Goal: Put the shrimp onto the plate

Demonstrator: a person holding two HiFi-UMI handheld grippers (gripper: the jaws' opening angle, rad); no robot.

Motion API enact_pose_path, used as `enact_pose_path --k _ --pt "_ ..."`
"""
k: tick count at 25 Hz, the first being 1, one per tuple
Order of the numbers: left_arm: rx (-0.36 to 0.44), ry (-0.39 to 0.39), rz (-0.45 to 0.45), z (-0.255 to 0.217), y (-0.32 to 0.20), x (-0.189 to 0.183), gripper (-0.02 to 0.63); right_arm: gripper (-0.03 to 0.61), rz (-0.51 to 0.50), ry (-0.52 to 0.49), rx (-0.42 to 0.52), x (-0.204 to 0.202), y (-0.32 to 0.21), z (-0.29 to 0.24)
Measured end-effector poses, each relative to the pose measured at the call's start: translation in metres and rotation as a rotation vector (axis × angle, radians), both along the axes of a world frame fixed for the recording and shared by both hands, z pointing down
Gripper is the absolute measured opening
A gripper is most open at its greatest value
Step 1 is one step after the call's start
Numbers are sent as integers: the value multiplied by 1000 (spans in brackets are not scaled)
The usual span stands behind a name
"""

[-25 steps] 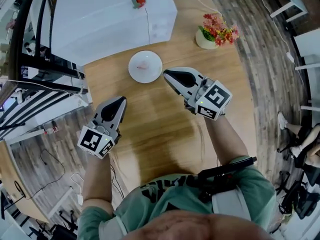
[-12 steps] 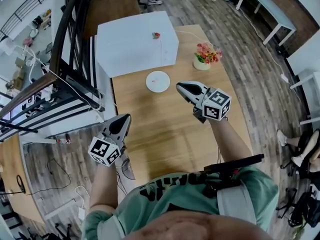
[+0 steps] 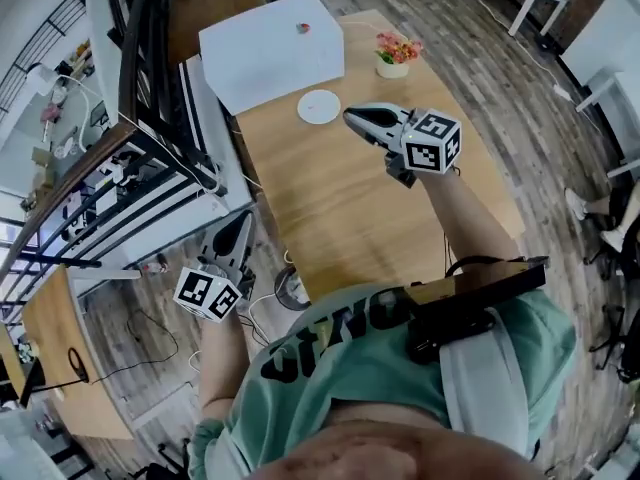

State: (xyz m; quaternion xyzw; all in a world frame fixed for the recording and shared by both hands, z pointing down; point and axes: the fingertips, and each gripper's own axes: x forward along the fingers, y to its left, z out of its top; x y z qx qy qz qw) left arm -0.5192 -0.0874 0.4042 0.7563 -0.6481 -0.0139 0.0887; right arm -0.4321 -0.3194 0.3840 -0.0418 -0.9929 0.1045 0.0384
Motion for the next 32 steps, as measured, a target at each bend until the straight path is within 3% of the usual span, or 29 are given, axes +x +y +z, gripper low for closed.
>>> enact_pose_path --k 8,15,22,27,32 --pt "17 0 28 -11 113 12 5 6 57 4 -30 37 98 -13" --pt "31 6 47 -33 137 72 5 6 60 15 -43 110 132 -30" --pt "12 -49 6 -39 115 181 5 6 1 -49 -46 208 106 -26" --pt "22 36 -3 -30 71 290 5 6 -52 -8 -61 308 75 2" --pt "-17 21 33 -34 31 383 5 6 -73 23 -99 397 52 32"
